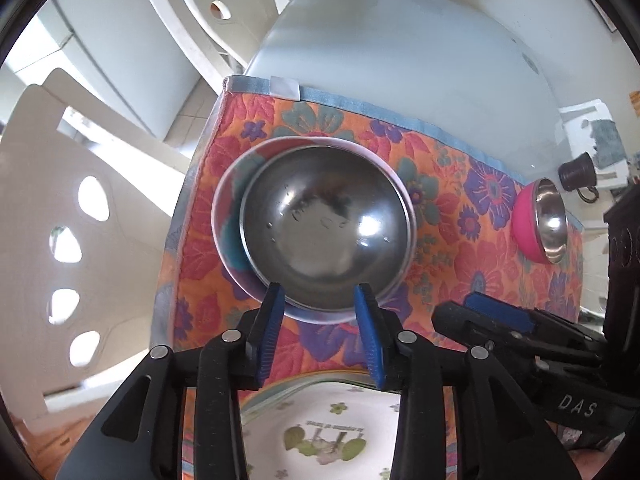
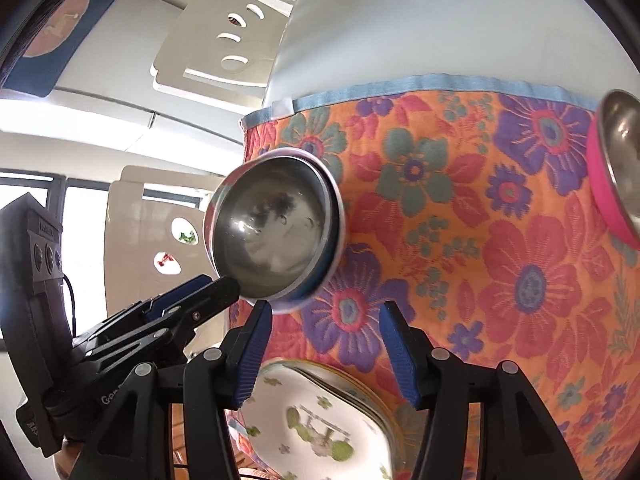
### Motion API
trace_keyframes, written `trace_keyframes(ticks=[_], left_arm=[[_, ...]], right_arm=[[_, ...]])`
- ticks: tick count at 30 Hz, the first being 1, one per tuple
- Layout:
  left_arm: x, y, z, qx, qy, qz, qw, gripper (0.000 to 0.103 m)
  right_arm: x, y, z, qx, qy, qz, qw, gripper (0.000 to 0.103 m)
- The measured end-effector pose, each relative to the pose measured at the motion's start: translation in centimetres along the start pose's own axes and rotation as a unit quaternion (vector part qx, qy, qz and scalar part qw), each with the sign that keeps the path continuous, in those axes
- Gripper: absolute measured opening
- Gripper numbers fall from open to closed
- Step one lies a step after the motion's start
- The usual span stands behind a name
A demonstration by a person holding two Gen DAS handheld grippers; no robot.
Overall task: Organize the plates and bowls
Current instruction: 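Open both tools and release the steel bowl inside the pink bowl, then move both tools to the pink-based steel bowl beside the dark mug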
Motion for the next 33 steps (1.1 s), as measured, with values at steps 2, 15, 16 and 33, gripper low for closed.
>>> trace_keyframes(ticks=[2, 15, 16, 33], left_arm=[[-1.2, 0.3, -0.6, -0.005, 0.014, 0.002, 0.9999, 0.039], [-11.9, 0.3, -1.8, -0.030, 0.002, 0.027, 0.9992, 0.066], [-13.0, 0.2, -1.8, -0.028, -0.001, 0.027, 0.9992, 0.066], [-22.1, -3.7, 0.6, -0.006, -0.019, 0.006, 0.9998, 0.066]], right_arm=[[-0.7, 0.7, -0.3, 0.006, 0.009, 0.001, 1.000, 0.054], [-10.5, 7.3, -1.7, 0.002, 0.008, -0.006, 1.000, 0.054], [-11.3, 7.8, -1.7, 0.000, 0.005, -0.007, 1.000, 0.054], [-24.4, 13.9, 2.1, -0.063, -0.099, -0.005, 0.993, 0.054]])
Point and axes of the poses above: each gripper's, at about its wrist camera, not at the fingertips, and y roughly against the way its jaws point, x to its left, z to its top, the point moved 8 cm from there along -y, roughly the way its jaws point, and after that the axes turned 1 degree about -y, right-handed, at the moved point
